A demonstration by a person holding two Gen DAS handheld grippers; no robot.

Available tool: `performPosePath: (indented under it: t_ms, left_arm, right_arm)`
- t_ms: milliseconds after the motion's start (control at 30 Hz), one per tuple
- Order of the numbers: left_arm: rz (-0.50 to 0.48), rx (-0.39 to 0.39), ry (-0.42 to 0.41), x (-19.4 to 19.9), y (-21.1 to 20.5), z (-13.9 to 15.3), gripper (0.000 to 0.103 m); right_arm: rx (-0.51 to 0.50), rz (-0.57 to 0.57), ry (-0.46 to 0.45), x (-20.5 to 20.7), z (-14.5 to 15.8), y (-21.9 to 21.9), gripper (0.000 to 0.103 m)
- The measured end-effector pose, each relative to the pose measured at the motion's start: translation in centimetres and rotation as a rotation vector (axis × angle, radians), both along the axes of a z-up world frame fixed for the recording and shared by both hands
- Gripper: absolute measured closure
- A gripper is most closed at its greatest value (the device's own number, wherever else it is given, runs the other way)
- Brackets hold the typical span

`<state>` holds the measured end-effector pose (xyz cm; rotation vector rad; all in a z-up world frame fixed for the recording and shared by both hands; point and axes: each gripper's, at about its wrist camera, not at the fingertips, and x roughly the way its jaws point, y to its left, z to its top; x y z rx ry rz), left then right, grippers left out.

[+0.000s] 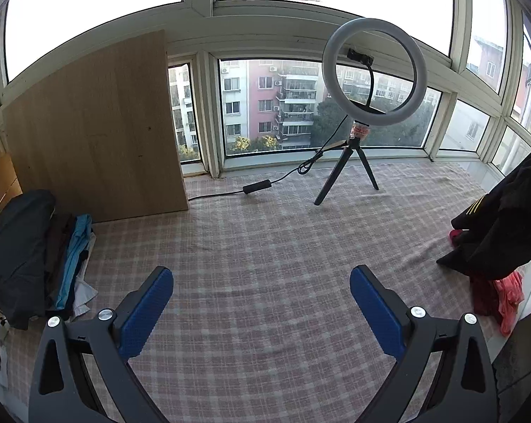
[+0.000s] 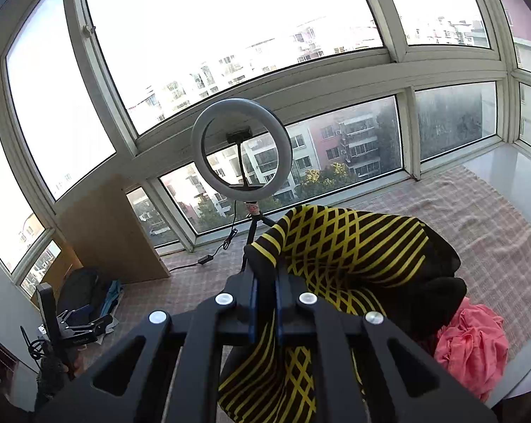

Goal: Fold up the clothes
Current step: 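Grasp the black garment with yellow stripes with the right gripper and lift it, then grasp the black garment edge with the left gripper while the right gripper holds another edge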

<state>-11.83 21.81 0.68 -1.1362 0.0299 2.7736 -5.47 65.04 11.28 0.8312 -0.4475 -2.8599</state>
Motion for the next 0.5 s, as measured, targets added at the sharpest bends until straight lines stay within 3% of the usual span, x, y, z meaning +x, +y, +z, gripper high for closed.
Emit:
performPosePath:
  t_ms: [100,200,267,300,333,433,467,500]
  left_arm:
    - [0.04,-0.003,0.024,0.9,-3.3,0.7,0.002]
    - [0.085,-0.012,0.029,1.2,-6.7,0.8,0.002]
    - [0.111,-0.02,0.02,1.0,-9.0,0.5,0.002]
    - [0.112,-0.032,0.007,0.8,-9.8,0.1,0.002]
    - [0.112,-0.043,-0.005,0.6,-10.6,-0.3,0.002]
    - [0.053,-0.069,-0.064,0.0,-11.6,-2.7,0.002]
    - [0.018,-0.07,-0.093,-0.4,-11.6,-3.7,0.002]
    - [-0.016,-0.075,-0.121,-0.9,-11.5,-4.9,0.002]
  right_arm:
    - [-0.019,0.138,-0.015,-3.0,-0.1,-6.6,0.096]
    - [-0.078,0.272,-0.082,-8.4,-3.1,-14.1,0.095]
    - [-0.122,0.384,-0.163,-12.9,-6.0,-19.2,0.08]
    - [-0.079,0.411,-0.242,-15.0,-8.1,-21.7,0.075]
    - [-0.03,0.377,-0.312,-16.2,-9.8,-22.9,0.075]
    - [0.039,0.309,-0.404,-15.7,-14.3,-20.0,0.072]
    - [0.062,0.285,-0.434,-15.5,-15.7,-19.0,0.067]
    - [0.085,0.262,-0.464,-15.4,-17.2,-18.0,0.054]
